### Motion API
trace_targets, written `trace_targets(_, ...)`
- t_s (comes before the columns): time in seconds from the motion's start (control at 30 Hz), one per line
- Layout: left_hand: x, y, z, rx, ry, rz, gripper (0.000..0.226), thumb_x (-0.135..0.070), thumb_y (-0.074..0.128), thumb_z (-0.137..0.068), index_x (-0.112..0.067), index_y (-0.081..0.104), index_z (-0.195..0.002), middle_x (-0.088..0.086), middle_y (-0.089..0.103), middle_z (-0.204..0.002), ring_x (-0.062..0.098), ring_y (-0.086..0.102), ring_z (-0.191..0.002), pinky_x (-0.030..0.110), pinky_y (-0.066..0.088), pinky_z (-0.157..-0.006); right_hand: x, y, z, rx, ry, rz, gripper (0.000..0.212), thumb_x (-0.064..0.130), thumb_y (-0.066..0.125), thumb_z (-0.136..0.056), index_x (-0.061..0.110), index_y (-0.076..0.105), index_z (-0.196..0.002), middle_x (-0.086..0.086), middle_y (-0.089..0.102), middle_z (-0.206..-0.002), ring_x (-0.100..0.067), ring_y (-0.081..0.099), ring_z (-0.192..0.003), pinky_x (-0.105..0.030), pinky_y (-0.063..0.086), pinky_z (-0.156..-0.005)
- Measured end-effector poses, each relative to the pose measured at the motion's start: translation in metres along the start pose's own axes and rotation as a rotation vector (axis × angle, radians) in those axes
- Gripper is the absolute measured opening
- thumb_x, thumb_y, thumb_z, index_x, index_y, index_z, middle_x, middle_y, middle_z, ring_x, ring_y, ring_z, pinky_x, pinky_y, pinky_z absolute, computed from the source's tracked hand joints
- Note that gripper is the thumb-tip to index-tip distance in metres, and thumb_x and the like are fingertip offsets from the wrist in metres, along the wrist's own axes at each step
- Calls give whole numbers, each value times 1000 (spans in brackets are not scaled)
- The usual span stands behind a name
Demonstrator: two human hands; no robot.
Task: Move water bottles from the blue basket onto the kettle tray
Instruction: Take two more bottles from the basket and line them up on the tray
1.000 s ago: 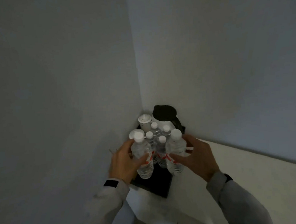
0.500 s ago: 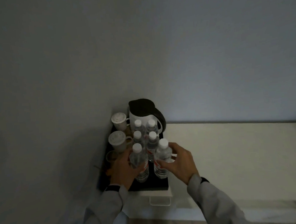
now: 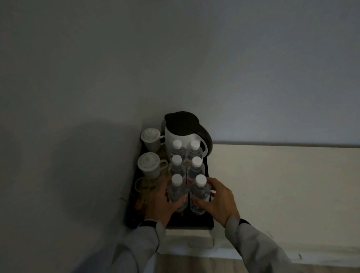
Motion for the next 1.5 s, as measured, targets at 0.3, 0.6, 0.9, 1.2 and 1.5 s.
trace_targets(0.3, -6, 3, -3, 20, 27, 15, 64, -31, 87, -72, -43, 54, -125, -10, 65, -128, 8, 60, -121, 42, 52, -101, -9, 3, -5, 6, -22, -43, 71, 57, 82, -67, 30, 55, -126, 12, 65, -120, -4, 63, -110, -32, 56, -94)
trace_targets(0.6, 0, -4, -6, 44, 10, -119, 62, -48, 84, -65, -39, 54, -119, -8, 53, -120, 17, 58, -112, 42, 52, -97, -6, 1, 2, 3, -107, 31, 65, 60, 80, -68, 63, 40, -119, 33, 47, -116, 0, 56, -108, -28, 56, -89)
trace_targets(0.9, 10, -15, -25, 167, 12, -155, 67, -34, 85, -69, -32, 56, -129, -4, 53, -130, 18, 56, -120, 46, 51, -101, 0, -8, 8, -47, -161, 77, 61, 58, 77, -69, 64, 40, -117, 36, 41, -115, 4, 55, -106, -17, 55, -77)
trace_targets(1.2, 1, -12, -23, 99, 21, -74, 56, -32, 84, -69, -39, 56, -117, -5, 58, -116, 18, 62, -105, 40, 56, -90, 9, -10, 6, -89, -84, 95, 49, 35, 83, -76, 26, 60, -118, 3, 51, -110, -15, 61, -98, -36, 59, -80)
trace_targets(1.5, -1, -12, -30, 161, 58, -87, 53, -18, 84, -73, -19, 63, -121, 0, 58, -118, 25, 62, -110, 45, 53, -94, 18, -11, 0, -47, -75, 137, 47, 35, 83, -77, 23, 63, -118, -4, 54, -105, -20, 60, -92, -30, 50, -82)
Point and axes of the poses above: each hand's wrist, its own z-axis away from the middle knuckle, its own y-axis out of the palm, x = y × z, the point moved 4 cm from there along -z, towards the middle knuckle
